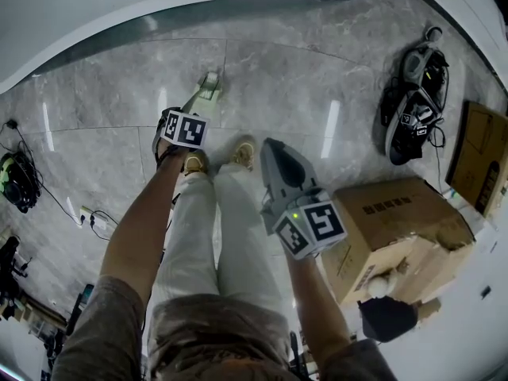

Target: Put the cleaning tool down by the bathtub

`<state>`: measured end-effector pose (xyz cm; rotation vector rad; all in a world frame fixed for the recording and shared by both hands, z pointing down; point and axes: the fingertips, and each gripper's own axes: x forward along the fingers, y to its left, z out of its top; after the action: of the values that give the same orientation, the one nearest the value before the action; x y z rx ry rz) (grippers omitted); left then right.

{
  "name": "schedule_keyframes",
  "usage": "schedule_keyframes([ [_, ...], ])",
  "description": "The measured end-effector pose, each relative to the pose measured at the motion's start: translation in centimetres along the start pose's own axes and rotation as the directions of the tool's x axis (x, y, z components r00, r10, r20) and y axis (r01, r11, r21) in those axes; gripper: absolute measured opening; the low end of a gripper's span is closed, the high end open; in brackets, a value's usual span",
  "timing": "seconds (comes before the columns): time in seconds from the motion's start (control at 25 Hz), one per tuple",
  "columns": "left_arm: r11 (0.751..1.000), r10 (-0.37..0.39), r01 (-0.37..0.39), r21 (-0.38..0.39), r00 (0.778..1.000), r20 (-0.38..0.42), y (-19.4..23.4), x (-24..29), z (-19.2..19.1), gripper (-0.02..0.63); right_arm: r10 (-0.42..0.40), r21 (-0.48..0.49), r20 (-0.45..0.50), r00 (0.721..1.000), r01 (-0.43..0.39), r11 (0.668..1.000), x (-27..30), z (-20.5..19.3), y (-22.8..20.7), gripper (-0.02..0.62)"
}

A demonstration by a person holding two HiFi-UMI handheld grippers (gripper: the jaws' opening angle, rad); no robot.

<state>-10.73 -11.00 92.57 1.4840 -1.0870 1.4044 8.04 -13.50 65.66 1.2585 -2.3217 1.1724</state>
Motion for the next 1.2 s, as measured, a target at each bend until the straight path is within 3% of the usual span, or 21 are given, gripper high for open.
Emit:
schedule_keyframes([
  [0.16, 0.999, 0.020, -0.017, -0.039, 0.997, 0.071, 0.7, -3.5, 0.5, 0.199, 0.007, -0.005, 0.005, 1.000, -0.007, 1.000, -0.9, 0.6, 1.7, -0.002],
  [0.44, 0.997, 0.034, -0.021, -0.078, 0.985, 0.169, 1.3, -11.7, 0.5, 0.006, -0.007, 0.000, 0.037, 0.999, 0.007, 1.000, -3.6, 2.6, 4.7, -0.002],
  [0.64, 0.981, -0.054, 0.092, -0.171, 0.975, 0.215, 0.4, -19.5, 0.4, 0.005, -0.013, -0.010, 0.027, 1.000, 0.013, 1.000, -6.2, 4.8, 8.1, -0.002],
  [0.88, 0.974, -0.107, 0.158, -0.166, 0.954, 0.279, 0.1, -31.6, 1.6, 0.005, -0.046, -0.029, 0.012, 0.999, 0.047, 0.999, -10.0, 8.5, 12.4, -0.002],
  [1.04, 0.975, -0.126, 0.186, -0.120, 0.913, 0.388, -0.7, -39.6, 3.3, 0.005, -0.022, -0.052, 0.020, 1.000, 0.023, 0.998, -12.9, 10.7, 15.0, -0.002],
  [1.2, 0.968, -0.183, 0.245, -0.058, 0.841, 0.509, -1.9, -46.8, 4.8, 0.006, 0.029, -0.100, 0.036, 0.999, -0.025, 0.995, -15.5, 13.1, 17.8, -0.002],
])
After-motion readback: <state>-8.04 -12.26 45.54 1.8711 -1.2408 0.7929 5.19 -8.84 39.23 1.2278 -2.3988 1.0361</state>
